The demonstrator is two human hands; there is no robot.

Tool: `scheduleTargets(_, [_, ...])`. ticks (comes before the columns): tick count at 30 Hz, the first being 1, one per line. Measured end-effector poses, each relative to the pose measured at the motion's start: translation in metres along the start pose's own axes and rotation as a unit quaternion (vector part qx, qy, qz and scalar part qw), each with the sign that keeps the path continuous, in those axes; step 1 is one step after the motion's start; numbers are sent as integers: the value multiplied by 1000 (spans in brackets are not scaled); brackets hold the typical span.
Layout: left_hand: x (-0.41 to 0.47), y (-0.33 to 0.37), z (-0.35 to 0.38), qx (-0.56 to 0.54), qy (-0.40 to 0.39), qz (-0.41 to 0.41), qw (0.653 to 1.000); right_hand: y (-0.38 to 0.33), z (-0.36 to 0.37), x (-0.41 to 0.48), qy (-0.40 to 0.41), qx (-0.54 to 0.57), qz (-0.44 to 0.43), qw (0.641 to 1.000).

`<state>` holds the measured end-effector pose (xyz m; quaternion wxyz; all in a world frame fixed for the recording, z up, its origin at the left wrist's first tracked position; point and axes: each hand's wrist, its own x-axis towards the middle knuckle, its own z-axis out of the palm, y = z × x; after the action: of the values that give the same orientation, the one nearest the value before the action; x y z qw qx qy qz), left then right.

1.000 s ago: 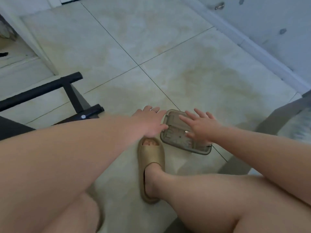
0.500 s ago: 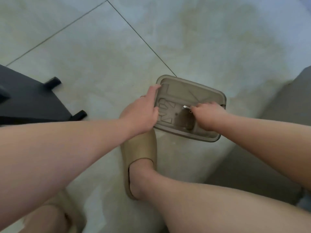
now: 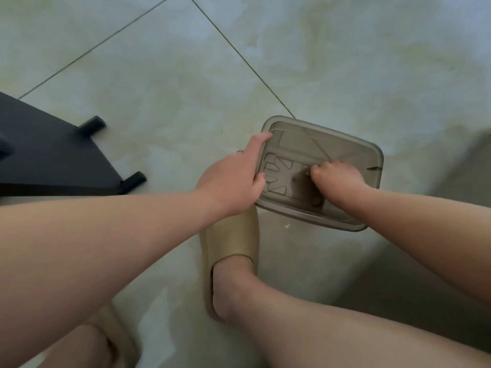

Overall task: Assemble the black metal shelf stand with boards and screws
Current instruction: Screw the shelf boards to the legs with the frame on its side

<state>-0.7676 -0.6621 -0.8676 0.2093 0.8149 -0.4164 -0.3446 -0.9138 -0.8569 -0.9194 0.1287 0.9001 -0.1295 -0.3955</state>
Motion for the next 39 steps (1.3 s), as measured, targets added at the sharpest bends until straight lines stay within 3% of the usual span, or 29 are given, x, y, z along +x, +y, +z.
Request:
scheduleTargets(5, [1,0,-1,0,2,-1,1000,3,-1,-1,5,59,-2,998])
scheduleTargets(10, [1,0,-2,-2,-4,7,1000,2,-4,-6,-66,186,-43,979])
scheduleTargets(14, [3,-1,-3,6,-6,7,1000,15,-12,-7,-54,247,-21,967])
scheduleTargets(22, [2,-4,-2,2,-12,9,1000,18,-12,-6,-82,188,-31,978])
scheduleTargets(28, [3,-6,-4,2,-10,14,1000,-2,-4,-8,-54,145,-156,976])
scheduleTargets(33, [4,-6,-4,-3,-15,14,1000,-11,-2,-4,-37,123,-149,980])
scheduleTargets(39, [3,-4,-8,-4,-43,11,999,-11,-9,-12,-33,216,-106,970])
